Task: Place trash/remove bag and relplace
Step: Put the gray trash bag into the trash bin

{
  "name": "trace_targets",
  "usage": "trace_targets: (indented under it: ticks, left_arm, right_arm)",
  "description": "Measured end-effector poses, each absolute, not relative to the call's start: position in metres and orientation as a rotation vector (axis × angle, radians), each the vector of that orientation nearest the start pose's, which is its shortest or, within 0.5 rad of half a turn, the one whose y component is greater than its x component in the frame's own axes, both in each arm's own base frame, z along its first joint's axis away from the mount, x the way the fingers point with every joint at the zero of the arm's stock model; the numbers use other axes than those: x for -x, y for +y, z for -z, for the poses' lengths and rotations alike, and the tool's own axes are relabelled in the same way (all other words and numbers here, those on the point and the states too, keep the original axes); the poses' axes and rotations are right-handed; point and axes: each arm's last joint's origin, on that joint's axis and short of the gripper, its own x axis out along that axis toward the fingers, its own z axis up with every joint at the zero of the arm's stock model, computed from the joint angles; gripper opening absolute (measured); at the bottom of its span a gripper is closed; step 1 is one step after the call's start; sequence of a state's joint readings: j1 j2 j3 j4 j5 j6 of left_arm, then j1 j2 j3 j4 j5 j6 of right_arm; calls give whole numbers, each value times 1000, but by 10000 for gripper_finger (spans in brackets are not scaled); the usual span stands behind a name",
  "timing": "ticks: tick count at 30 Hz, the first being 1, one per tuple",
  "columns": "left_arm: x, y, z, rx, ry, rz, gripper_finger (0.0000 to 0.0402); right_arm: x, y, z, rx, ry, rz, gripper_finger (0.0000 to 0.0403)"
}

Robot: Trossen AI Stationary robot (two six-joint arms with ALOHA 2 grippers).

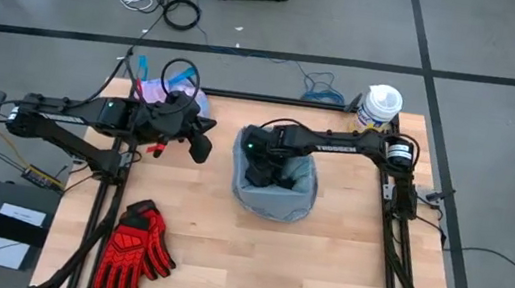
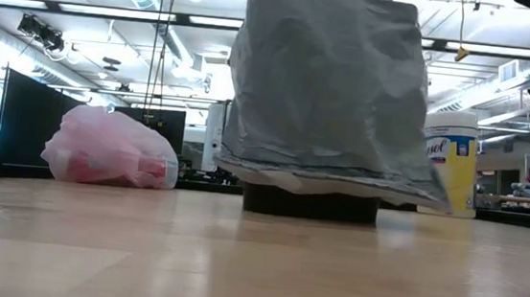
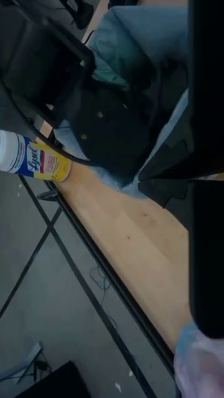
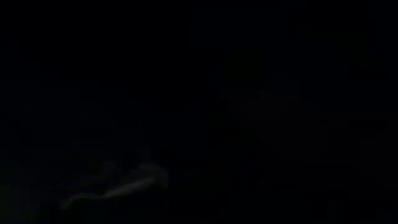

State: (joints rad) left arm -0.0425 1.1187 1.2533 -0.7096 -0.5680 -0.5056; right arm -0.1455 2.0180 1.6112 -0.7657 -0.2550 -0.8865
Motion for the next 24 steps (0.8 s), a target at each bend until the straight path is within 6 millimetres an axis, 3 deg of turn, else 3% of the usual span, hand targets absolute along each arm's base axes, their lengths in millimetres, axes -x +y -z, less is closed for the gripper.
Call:
trace_targets:
  ticks: [6,11,18,24]
  left_arm:
    - [-217,3,-383,300,412,-622,3]
    - [-217,-1,-383,286,410,-617,3]
    - [-217,-6,-383,270,413,-598,3]
    - [-217,-9,-383,261,420,-581,3]
  right_arm:
    - [-418,-55,-196,554,997,-563,0]
    - [-413,-54,-200,618,1081,-498,0]
    - [-394,-52,-256,611,976,-380,5]
    - [-378,-56,-297,562,848,-304,33]
